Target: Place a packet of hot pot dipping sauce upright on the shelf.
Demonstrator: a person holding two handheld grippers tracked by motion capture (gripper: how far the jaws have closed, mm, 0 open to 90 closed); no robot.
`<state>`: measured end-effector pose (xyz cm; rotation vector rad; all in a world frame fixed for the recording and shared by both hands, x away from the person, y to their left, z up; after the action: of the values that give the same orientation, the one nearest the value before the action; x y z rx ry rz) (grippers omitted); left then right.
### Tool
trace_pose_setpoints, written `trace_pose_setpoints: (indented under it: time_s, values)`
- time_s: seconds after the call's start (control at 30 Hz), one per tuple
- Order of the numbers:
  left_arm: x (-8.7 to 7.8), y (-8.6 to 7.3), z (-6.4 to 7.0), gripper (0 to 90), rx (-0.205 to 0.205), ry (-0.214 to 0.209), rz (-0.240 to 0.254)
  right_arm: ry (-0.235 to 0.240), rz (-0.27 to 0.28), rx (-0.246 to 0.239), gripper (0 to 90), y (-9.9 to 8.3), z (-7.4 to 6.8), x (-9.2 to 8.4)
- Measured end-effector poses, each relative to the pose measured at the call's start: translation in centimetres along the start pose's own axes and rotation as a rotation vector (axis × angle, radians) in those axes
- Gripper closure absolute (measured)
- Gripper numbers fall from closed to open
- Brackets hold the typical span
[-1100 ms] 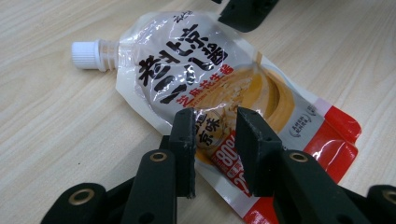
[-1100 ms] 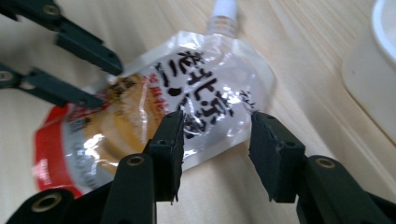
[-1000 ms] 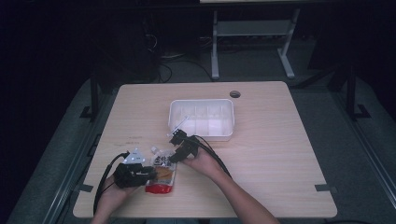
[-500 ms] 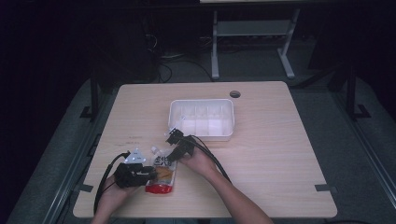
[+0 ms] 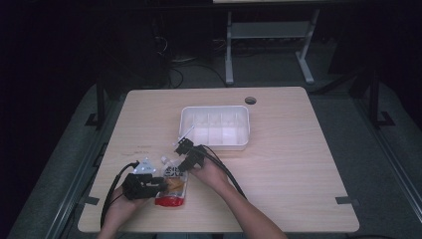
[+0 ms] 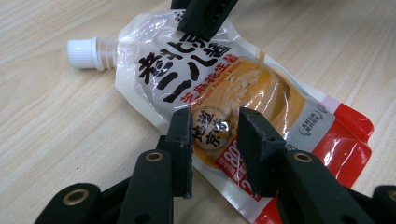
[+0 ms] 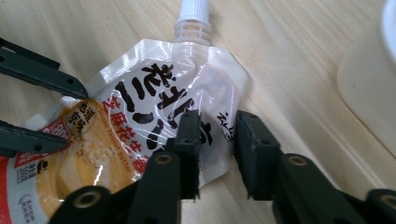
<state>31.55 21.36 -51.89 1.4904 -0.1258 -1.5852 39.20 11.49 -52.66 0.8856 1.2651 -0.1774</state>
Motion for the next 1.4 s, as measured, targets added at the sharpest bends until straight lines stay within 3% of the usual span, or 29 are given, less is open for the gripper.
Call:
trace_pose_setpoints:
  time_s: [0.13,0.27,0.37,0.53,0.67,0.73,0.87,0.93,1.0,1.03,1.07,1.1,1.27,1.4]
  values:
    - [-0.1,0.0,-0.1,65.3,0.001,-0.005,0.006,0.032,0.024,0.004,84.1,0.1,-0.2,0.1]
    - [-0.2,-0.1,-0.3,62.4,-0.019,-0.017,0.02,0.028,0.056,0.007,87.7,0.3,-0.5,0.0]
    - [-0.5,-0.1,-0.5,56.7,-0.053,-0.045,0.058,0.038,0.079,0.012,88.1,0.4,-0.6,-0.3]
    - [-1.2,-0.1,-1.4,42.8,-0.121,-0.048,0.136,0.062,0.128,0.017,88.2,0.6,-0.5,-1.8]
    - [-1.4,-0.1,-1.8,33.5,-0.177,-0.093,0.178,0.069,0.179,-0.007,88.2,0.8,-0.6,-3.7]
    - [-1.6,0.3,-1.6,35.5,-0.184,-0.122,0.213,0.069,0.223,-0.034,88.2,0.9,-0.9,-5.2]
    - [-1.4,1.0,-0.8,36.1,-0.187,-0.234,0.252,0.073,0.267,-0.066,88.3,1.0,-1.4,-6.9]
    - [-1.4,1.2,-0.4,38.4,-0.187,-0.269,0.262,0.064,0.296,-0.104,88.4,0.9,-1.9,-8.2]
    - [-1.4,1.4,0.0,40.2,-0.18,-0.307,0.277,0.066,0.3,-0.109,88.4,0.9,-2.0,-8.5]
    - [-1.4,1.5,0.3,44.1,-0.175,-0.331,0.286,0.069,0.304,-0.11,88.4,0.8,-2.0,-8.7]
    - [-1.5,1.6,0.5,56.5,-0.166,-0.351,0.293,0.074,0.312,-0.114,88.4,0.7,-2.1,-9.1]
    - [-1.5,1.8,0.8,56.5,-0.162,-0.368,0.3,0.074,0.312,-0.114,88.4,0.7,-2.1,-9.1]
    - [-1.7,2.1,1.3,81.7,-0.139,-0.364,0.297,0.103,0.324,-0.097,88.1,0.0,-1.6,-9.7]
    - [-1.5,2.6,2.1,84.9,-0.066,-0.313,0.265,0.129,0.322,-0.082,87.2,-0.5,-1.2,-9.7]
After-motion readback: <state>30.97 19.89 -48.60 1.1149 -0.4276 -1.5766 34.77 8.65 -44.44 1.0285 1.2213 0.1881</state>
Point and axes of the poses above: each handheld gripper's, and its own axes: x roughly forward along the jaws, y roughly out of its top, z roughly to its right, the point moved 9 cm from there along x, roughly forward along the jaws, and after that the axes turned 15 degrees about -y, right-handed, at the moved point
